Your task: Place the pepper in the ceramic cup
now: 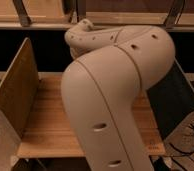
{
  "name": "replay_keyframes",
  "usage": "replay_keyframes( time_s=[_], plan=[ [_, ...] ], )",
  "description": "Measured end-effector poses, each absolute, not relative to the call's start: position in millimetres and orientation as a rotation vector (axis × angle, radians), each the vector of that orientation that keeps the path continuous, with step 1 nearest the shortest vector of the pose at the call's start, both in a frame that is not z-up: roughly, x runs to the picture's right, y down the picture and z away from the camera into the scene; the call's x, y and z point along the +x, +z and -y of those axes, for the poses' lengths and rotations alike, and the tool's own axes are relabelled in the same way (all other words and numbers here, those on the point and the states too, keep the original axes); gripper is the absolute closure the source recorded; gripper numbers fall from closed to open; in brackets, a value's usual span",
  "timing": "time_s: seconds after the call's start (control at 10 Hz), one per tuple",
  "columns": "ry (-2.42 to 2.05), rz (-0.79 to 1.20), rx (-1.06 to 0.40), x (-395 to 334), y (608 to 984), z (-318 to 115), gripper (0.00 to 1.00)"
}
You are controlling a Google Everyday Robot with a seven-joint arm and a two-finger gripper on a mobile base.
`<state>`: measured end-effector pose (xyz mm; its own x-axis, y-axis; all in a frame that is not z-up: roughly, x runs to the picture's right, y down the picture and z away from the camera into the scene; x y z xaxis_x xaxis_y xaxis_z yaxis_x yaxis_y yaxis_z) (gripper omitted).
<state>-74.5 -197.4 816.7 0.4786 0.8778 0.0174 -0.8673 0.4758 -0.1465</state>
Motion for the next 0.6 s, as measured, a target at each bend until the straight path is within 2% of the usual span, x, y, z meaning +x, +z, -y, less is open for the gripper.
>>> replay_keyframes(
  time_s=[0.4, 0.6],
  plan=[
    [1.084, 0.102, -0.119, -72.2, 816.7, 197.3, 1.00],
    [1.154, 0.048, -0.077, -41.0, 821.6, 204.7, 1.00]
  ],
)
